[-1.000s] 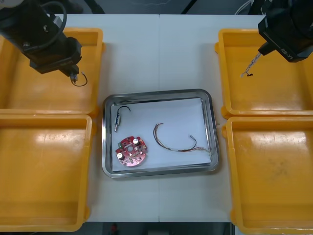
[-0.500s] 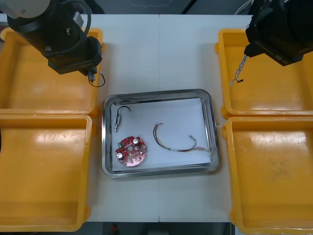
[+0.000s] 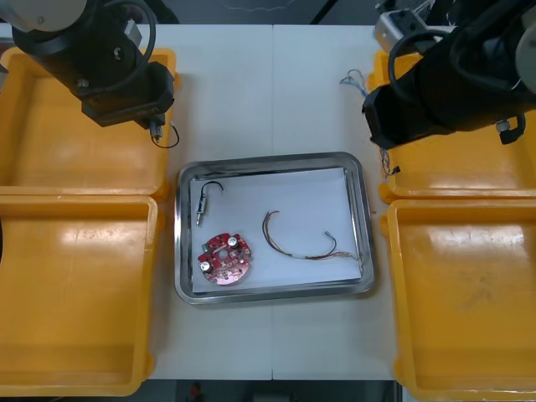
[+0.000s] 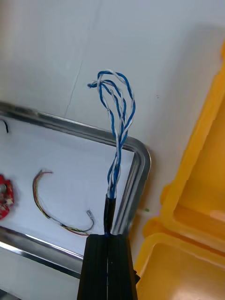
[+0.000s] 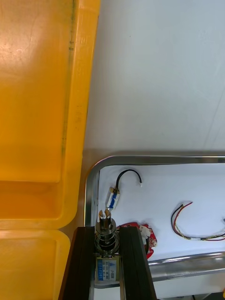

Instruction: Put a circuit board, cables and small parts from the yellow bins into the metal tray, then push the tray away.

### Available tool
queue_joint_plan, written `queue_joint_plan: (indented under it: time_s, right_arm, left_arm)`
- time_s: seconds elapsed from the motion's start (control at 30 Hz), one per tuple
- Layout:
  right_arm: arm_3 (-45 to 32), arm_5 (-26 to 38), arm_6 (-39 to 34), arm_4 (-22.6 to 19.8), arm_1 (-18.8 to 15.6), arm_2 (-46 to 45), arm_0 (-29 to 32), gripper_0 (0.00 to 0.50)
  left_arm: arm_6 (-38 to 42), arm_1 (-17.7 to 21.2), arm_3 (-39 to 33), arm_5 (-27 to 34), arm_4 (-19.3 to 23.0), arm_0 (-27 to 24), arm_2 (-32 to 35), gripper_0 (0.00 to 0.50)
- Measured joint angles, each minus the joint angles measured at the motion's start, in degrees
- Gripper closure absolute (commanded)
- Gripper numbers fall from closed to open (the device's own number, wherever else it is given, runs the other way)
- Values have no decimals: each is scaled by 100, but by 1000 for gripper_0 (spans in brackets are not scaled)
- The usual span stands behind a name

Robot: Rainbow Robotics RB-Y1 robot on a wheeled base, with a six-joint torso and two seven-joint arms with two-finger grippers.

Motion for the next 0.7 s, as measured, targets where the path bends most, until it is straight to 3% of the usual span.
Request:
queue_joint_plan:
  time_s: [0.37,0.6,0.7]
  right_arm:
    - [64,-26,2234,611,70,855,1,500]
    - [545,-797,3349,773,390,1054,2,500]
    - [667,-1102,3835,1100,543,1220,3,500]
  left_arm:
    - [0,0,0,0,-62,0,0,500]
    - [0,0,0,1,-78,0,0,499]
    - [0,0,0,1,-81,0,0,500]
